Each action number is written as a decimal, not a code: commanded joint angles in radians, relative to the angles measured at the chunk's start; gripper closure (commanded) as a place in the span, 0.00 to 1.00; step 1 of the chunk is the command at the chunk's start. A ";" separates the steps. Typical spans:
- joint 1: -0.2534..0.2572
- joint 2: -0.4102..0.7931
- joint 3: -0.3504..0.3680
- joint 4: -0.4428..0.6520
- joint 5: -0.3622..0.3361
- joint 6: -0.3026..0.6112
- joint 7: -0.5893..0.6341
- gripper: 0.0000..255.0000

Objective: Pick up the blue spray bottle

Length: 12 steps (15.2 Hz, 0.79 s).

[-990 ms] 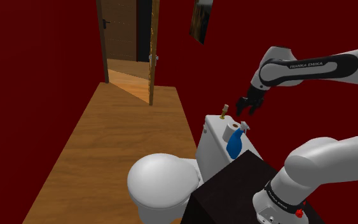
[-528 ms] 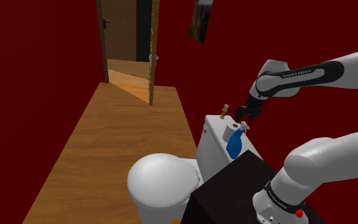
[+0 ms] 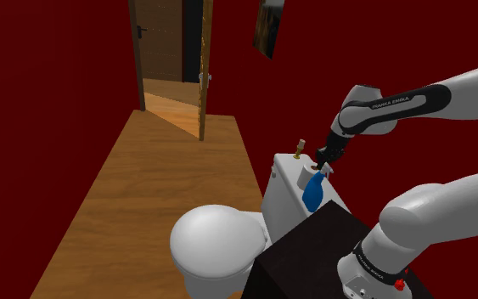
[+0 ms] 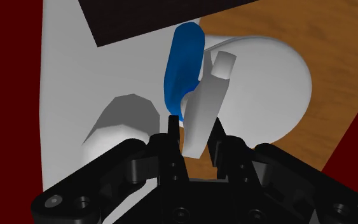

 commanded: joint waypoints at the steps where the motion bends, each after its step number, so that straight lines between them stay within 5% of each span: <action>1: 0.000 0.001 0.000 0.000 0.000 0.000 0.000 1.00; 6: 0.000 -0.001 0.000 -0.003 0.000 0.001 0.000 1.00; 12: -0.004 -0.060 0.018 0.044 0.002 -0.105 0.009 1.00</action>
